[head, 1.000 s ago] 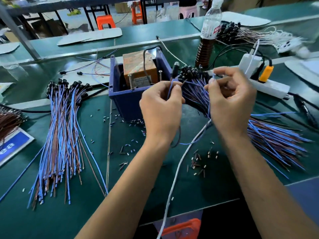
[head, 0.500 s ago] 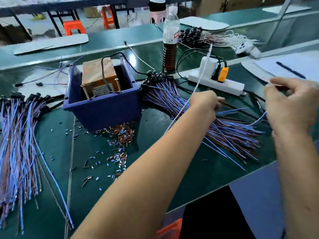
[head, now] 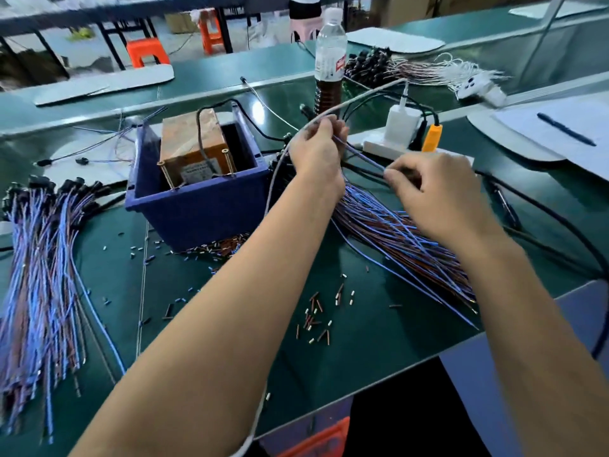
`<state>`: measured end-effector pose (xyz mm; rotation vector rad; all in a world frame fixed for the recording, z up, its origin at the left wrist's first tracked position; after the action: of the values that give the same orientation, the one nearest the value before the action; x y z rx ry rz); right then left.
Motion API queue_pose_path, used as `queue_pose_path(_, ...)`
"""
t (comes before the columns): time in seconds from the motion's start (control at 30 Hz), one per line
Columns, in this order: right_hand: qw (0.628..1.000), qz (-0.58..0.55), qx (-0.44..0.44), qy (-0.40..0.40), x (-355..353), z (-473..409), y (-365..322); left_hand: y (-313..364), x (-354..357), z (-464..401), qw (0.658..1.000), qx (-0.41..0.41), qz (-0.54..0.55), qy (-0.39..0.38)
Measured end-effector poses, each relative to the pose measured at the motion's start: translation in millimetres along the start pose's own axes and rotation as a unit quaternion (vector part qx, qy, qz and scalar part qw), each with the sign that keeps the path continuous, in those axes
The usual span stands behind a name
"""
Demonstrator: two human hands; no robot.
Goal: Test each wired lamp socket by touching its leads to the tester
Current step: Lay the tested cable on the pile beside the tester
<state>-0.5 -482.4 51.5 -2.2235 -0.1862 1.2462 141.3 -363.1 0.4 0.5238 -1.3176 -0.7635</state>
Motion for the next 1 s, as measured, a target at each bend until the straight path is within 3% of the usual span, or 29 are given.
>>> queue_pose_path(0.17,0.999,0.045,-0.017,0.018,-25.9,2.5,-9.7,24.6,-26.1,-15.0,0.971,0.075,-0.226,0.027)
queue_pose_path(0.33,0.981,0.157,0.025,-0.107,22.0,11.4,5.9,24.6,-43.8,-19.4,0.862,0.139,-0.484,0.049)
queue_pose_path(0.5,0.988,0.098,0.057,-0.105,30.9,15.5,17.8,24.5,-50.2,-15.4,0.784,0.18,-0.593,0.048)
queue_pose_path(0.63,0.992,0.106,0.019,-0.066,32.2,10.4,1.5,18.3,-51.5,-14.5,0.78,0.158,-0.604,0.037)
queue_pose_path(0.8,0.979,0.128,0.046,-0.155,63.7,12.9,-4.6,8.2,-54.0,-3.9,0.77,0.124,-0.626,-0.021)
queue_pose_path(0.87,0.978,0.135,0.045,-0.154,65.1,15.7,-8.8,7.9,-56.9,1.5,0.77,0.11,-0.626,-0.047)
queue_pose_path(1.0,0.996,0.053,0.013,-0.067,44.3,11.4,-39.7,-1.2,-75.4,21.1,0.85,-0.044,-0.51,-0.128)
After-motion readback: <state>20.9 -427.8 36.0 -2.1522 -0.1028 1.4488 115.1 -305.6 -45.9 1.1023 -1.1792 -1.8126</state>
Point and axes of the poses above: each hand's wrist, its own z-axis away from the middle knuckle, its own x-axis out of the palm, y = z × x, the point moved 10 cm from there along -z, towards the middle knuckle, and after that the axes turned 5 degrees about x, right-handed, at the moved point
